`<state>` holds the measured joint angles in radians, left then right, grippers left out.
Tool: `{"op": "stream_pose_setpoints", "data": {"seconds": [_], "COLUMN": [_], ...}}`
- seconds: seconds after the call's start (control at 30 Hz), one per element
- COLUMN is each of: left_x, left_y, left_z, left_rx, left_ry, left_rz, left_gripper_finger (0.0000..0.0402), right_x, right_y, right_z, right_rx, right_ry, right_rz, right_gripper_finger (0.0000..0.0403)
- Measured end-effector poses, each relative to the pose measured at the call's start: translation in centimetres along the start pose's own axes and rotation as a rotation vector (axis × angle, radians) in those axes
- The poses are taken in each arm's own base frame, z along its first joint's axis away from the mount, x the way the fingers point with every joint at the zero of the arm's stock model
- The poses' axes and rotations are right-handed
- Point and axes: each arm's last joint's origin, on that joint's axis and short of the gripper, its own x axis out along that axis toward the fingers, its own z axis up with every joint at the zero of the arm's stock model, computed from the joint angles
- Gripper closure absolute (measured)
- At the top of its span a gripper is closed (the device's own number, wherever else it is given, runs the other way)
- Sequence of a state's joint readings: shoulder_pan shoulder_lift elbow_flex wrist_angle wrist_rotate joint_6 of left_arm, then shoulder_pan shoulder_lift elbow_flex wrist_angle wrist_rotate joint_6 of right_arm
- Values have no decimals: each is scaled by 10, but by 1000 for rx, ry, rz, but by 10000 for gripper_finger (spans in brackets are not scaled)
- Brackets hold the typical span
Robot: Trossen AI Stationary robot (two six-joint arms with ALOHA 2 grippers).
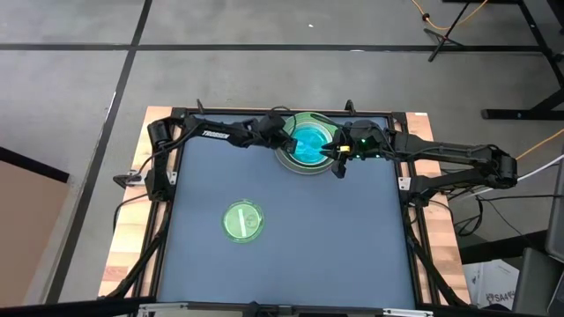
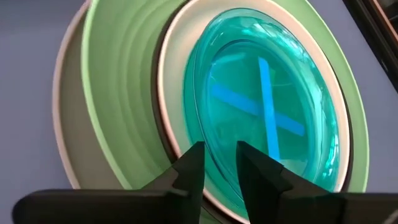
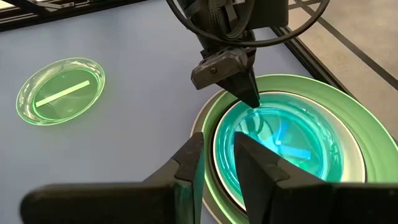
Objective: Stack plastic plates
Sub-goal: Stack the small blue plate on the small blue plate
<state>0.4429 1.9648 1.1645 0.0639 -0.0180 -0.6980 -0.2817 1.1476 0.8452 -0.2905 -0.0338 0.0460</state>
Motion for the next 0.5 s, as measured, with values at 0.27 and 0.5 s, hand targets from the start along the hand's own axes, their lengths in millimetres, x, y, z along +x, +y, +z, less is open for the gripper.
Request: {"op": "stream_pose_setpoints", "data": {"seconds": [0.27,0.5], "left_x": [0,0], "left_y": [-3,-3], "left_z": [-3,-3], "left_rx": [61,62], "left_ry": [12,12], "left_rz": [-1,0], "left_gripper_finger": [315,315], "right_x": [0,0], "right_y": [0,0], "right_z": [-1,-3], "right_rx": [0,1], "right_ry": [8,29], "right_rz": [0,-1], "right_gripper_finger": [324,324]}}
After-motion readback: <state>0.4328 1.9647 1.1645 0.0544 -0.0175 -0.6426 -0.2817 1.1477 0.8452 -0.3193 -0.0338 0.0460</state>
